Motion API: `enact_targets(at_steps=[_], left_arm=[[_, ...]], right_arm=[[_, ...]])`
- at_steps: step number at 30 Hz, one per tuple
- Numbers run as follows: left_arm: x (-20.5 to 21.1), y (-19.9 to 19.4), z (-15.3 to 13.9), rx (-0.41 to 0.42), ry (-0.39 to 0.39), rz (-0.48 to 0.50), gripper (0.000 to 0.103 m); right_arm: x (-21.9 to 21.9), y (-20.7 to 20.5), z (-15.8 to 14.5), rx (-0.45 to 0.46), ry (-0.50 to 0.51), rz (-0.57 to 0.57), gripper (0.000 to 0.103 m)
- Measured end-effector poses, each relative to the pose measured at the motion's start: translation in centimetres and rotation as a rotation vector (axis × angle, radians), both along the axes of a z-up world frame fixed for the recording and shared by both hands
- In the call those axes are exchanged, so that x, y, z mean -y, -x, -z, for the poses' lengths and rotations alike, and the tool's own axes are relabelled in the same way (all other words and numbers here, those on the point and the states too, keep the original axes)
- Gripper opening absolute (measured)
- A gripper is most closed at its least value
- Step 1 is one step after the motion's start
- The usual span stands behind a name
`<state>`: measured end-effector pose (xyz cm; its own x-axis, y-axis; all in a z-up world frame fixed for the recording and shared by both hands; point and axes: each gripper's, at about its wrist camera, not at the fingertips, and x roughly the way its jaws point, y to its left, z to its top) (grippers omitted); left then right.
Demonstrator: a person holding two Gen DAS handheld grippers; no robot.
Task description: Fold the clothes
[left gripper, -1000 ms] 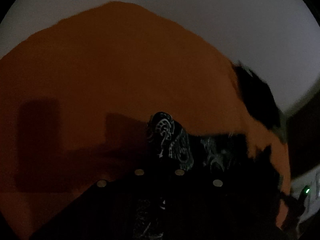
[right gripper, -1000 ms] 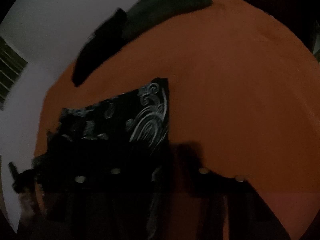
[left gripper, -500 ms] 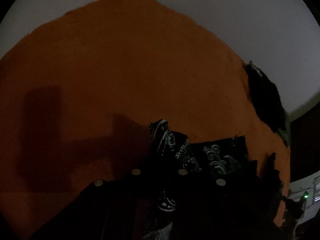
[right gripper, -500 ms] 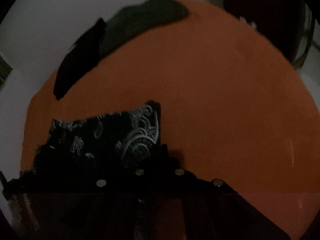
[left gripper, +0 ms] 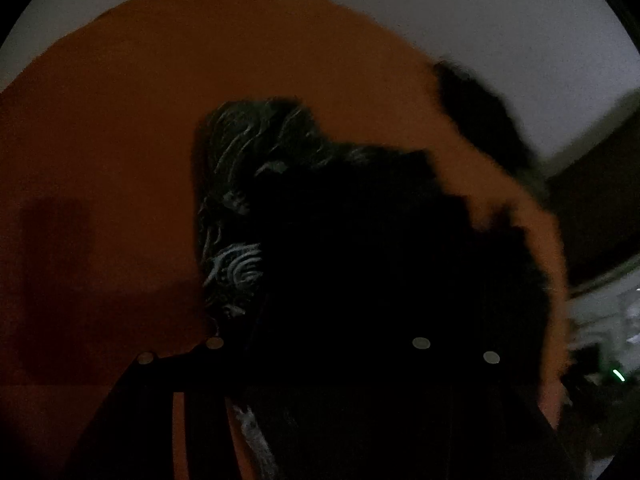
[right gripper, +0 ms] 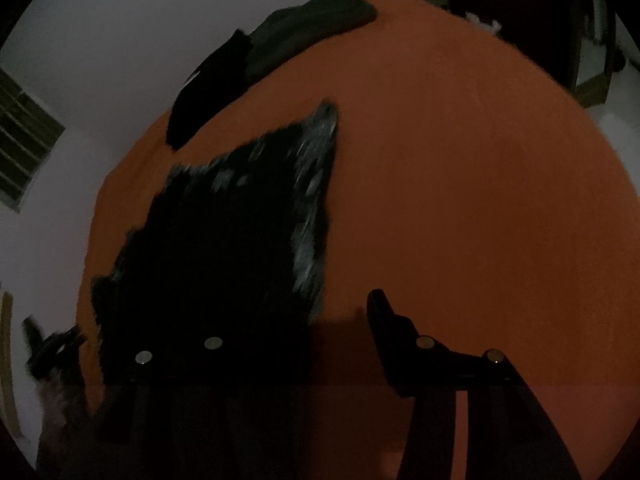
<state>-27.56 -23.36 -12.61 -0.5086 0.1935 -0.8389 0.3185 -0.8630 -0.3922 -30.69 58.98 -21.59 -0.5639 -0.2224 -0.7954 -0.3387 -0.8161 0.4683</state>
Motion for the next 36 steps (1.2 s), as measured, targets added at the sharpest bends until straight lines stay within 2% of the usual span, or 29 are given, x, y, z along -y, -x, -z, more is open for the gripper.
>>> enact_targets(at_steps=[1, 2, 3, 4, 5, 7, 11, 14, 16, 18, 21, 23, 27, 30, 32, 35, 36], left_arm=[[-0.2, 0.0, 0.8, 0.014, 0.011, -0.018, 0.049], [-0.4, 0.1, 1.6, 0.028, 0.022, -0.035, 0.041], [-0.6, 0.1, 2.4, 0.041, 0.032, -0.053, 0.021], [-0.8, 0.1, 3.1, 0.055, 0.043, -0.071, 0.012], [-0.7, -0.1, 3.3, 0.049, 0.041, -0.079, 0.005], [0.4, -1.7, 2.5, 0.016, 0.009, -0.124, 0.002], [2.5, -4.4, 0.2, -0.06, -0.062, -0.161, 0.003], [2.2, -5.0, -0.1, -0.027, -0.057, -0.117, 0.003], [1.6, -4.6, 0.4, 0.002, -0.059, -0.087, 0.011], [2.2, -5.1, 0.5, 0.032, -0.055, -0.097, 0.033], [2.6, -8.4, 0.8, 0.052, -0.119, -0.119, 0.038], [2.0, -11.2, 0.8, 0.072, -0.171, -0.088, 0.04], [-1.7, -16.7, 2.2, 0.179, -0.2, 0.03, 0.047], [-4.2, -19.4, 4.1, 0.234, -0.296, 0.083, 0.047], [-5.2, -20.0, 5.1, 0.219, -0.394, 0.075, 0.047], [-6.9, -20.4, 6.9, 0.232, -0.52, 0.044, 0.048], [-7.6, -20.5, 7.5, 0.25, -0.555, 0.03, 0.048]], right_arm=[[1.0, -0.9, 0.2, 0.007, 0.027, 0.012, 0.049], [1.7, -1.6, 0.2, 0.011, 0.057, 0.022, 0.049], [2.4, -2.3, 0.1, 0.006, 0.081, 0.022, 0.049], [3.3, -3.0, -0.2, -0.003, 0.094, 0.009, 0.049], [4.1, -3.6, -0.5, -0.012, 0.108, -0.004, 0.049], [5.4, -4.8, -1.3, -0.023, 0.105, -0.027, 0.049], [5.6, -6.2, -2.2, -0.031, 0.079, -0.01, 0.049], [4.8, -7.3, -2.2, -0.024, 0.073, 0.017, 0.049], [4.2, -7.9, -1.7, -0.009, 0.08, 0.031, 0.049], [3.8, -8.0, -1.0, 0.009, 0.091, 0.041, 0.049], [3.7, -8.4, -0.2, 0.029, 0.134, 0.045, 0.049], [4.1, -8.8, 0.3, 0.04, 0.165, 0.023, 0.049], [5.5, -10.4, 1.5, 0.095, 0.17, -0.051, 0.049], [6.9, -12.0, 2.4, 0.148, 0.079, -0.091, 0.049], [7.5, -12.4, 3.2, 0.156, 0.148, -0.117, 0.049], [8.3, -12.5, 4.8, 0.174, 0.293, -0.142, 0.063], [8.6, -12.6, 5.2, 0.191, 0.324, -0.129, 0.063]])
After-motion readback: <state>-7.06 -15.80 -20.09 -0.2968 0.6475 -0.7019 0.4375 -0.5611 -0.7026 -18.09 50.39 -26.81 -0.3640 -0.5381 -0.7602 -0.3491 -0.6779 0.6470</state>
